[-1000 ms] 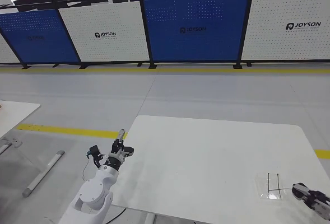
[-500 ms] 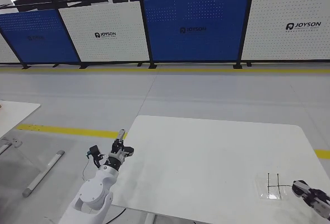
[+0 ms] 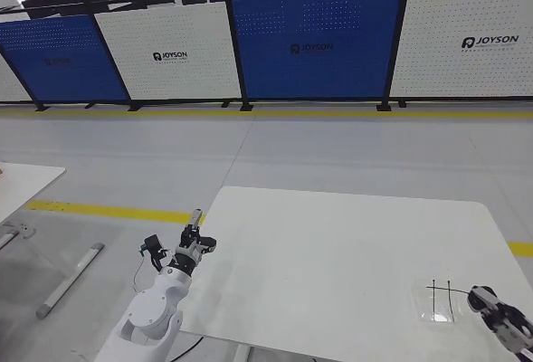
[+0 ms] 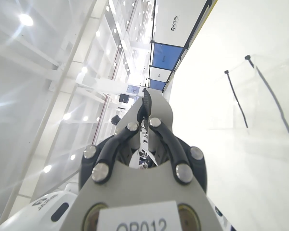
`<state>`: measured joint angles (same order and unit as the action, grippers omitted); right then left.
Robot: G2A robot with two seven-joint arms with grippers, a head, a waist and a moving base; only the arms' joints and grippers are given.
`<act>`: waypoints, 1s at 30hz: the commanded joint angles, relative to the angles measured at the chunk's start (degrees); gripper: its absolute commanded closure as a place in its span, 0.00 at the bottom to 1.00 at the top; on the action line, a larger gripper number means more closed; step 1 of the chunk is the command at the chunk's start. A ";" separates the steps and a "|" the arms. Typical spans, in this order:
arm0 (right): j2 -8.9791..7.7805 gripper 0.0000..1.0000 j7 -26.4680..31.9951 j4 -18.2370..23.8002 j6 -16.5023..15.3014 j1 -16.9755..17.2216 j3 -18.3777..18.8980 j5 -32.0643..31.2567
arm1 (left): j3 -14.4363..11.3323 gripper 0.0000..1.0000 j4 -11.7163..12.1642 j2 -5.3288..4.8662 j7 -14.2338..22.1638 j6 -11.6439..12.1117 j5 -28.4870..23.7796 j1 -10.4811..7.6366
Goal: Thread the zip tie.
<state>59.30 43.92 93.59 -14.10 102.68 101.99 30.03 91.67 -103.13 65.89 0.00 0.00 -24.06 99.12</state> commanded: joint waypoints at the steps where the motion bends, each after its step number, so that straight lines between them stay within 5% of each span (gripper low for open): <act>1: 0.00 1.00 -0.07 0.01 0.00 0.00 0.00 0.00 | 0.00 0.00 0.00 0.00 0.00 0.00 0.00 0.00; 7: 0.09 1.00 -1.27 0.13 0.07 0.01 -0.32 -0.52 | 0.00 0.00 0.00 0.00 0.00 0.00 0.00 0.00; 13: 1.01 1.00 -7.38 2.23 -5.21 2.21 -2.55 -0.48 | 0.00 0.00 0.00 0.00 0.00 0.00 0.00 0.00; 19: 2.15 1.00 -13.42 8.76 -5.38 5.40 -5.19 -5.78 | 0.00 0.00 0.00 0.00 0.00 0.00 0.00 0.00; 30: 2.30 1.00 -13.45 9.15 -5.38 5.73 -5.53 -6.23 | 0.00 0.00 0.00 0.00 0.00 0.00 0.00 0.00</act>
<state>61.60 30.47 102.73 -19.48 108.41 96.45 23.81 91.67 -103.13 65.89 0.00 0.00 -24.06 99.12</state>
